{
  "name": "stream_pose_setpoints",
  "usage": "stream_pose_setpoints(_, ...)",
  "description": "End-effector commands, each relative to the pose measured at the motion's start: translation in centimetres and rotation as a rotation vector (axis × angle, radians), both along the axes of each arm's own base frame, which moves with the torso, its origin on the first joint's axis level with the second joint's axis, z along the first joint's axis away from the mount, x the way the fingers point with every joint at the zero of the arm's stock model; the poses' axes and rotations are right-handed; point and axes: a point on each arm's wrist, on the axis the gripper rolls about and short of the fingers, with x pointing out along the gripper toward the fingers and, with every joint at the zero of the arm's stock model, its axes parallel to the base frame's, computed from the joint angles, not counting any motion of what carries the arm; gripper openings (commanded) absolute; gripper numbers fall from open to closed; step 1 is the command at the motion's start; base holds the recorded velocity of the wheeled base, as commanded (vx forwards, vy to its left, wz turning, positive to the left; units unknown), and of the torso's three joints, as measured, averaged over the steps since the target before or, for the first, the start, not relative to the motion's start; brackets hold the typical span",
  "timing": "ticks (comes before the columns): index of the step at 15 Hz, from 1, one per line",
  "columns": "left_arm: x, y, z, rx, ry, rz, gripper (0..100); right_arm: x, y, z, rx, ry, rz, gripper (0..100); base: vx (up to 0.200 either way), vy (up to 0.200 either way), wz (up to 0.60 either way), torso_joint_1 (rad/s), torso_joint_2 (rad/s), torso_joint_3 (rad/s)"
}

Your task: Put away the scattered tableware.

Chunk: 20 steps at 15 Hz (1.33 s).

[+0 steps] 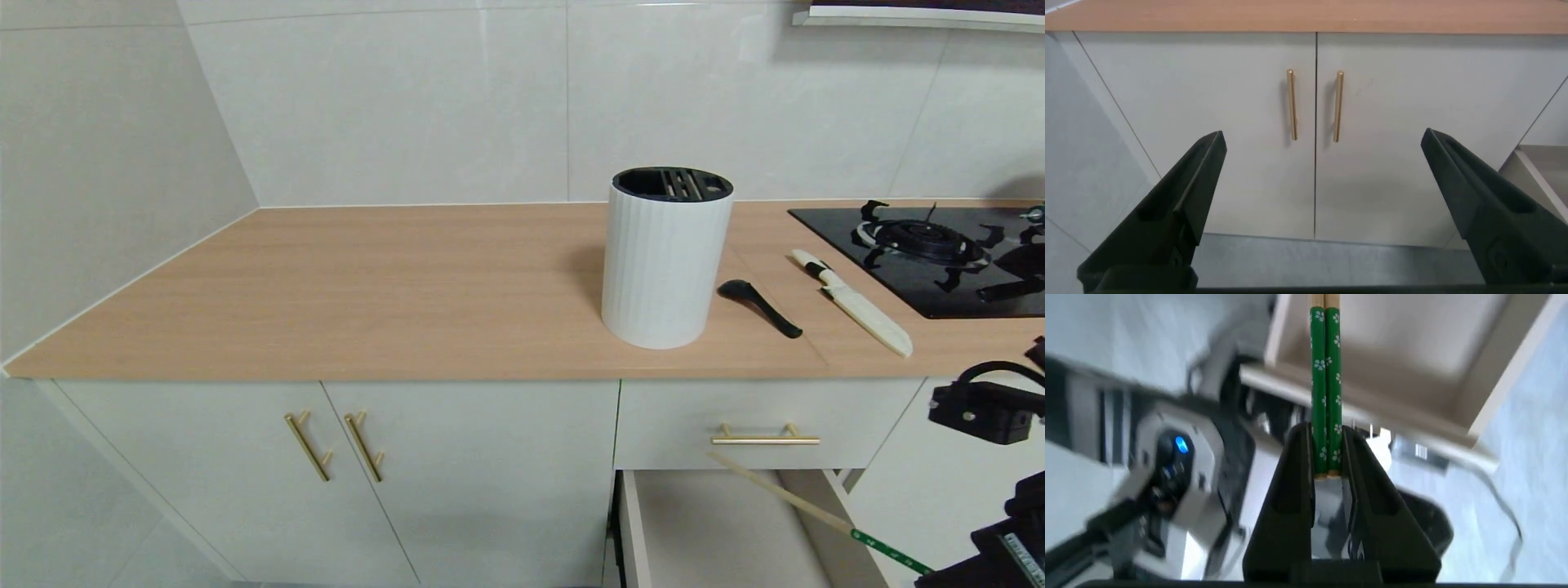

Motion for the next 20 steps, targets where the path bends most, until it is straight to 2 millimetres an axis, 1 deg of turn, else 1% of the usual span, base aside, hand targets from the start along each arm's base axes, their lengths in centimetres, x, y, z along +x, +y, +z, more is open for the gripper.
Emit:
stream_pose_setpoints(1, 0.0, 0.0, 0.0, -0.001, 0.000, 0.000, 100, 2.1, 1.4, -2.5, -0.061, 0.134, 0.009, 0, 0.000, 0.000, 0.00, 0.000, 0.00, 0.000)
stream_pose_setpoints(4, 0.0, 0.0, 0.0, -0.001, 0.002, 0.002, 100, 3.5, 2.0, -3.7, -0.069, 0.166, -0.016, 0, 0.000, 0.000, 0.00, 0.000, 0.00, 0.000)
stream_pose_setpoints(6, 0.0, 0.0, 0.0, -0.001, 0.002, 0.000, 100, 3.7, 2.1, -3.8, -0.057, 0.155, -0.038, 0, 0.000, 0.000, 0.00, -0.115, 0.29, 0.173)
stream_pose_setpoints(14, 0.0, 0.0, 0.0, -0.001, 0.000, 0.000, 100, 4.1, 2.3, -4.5, -0.047, 0.132, -0.044, 0, 0.000, 0.000, 0.00, -0.170, 0.46, 0.284)
stream_pose_setpoints(20, 0.0, 0.0, 0.0, -0.001, 0.000, 0.002, 100, 4.4, 2.5, -5.0, -0.041, 0.120, -0.043, 0, 0.000, 0.000, 0.00, -0.133, 0.46, 0.316)
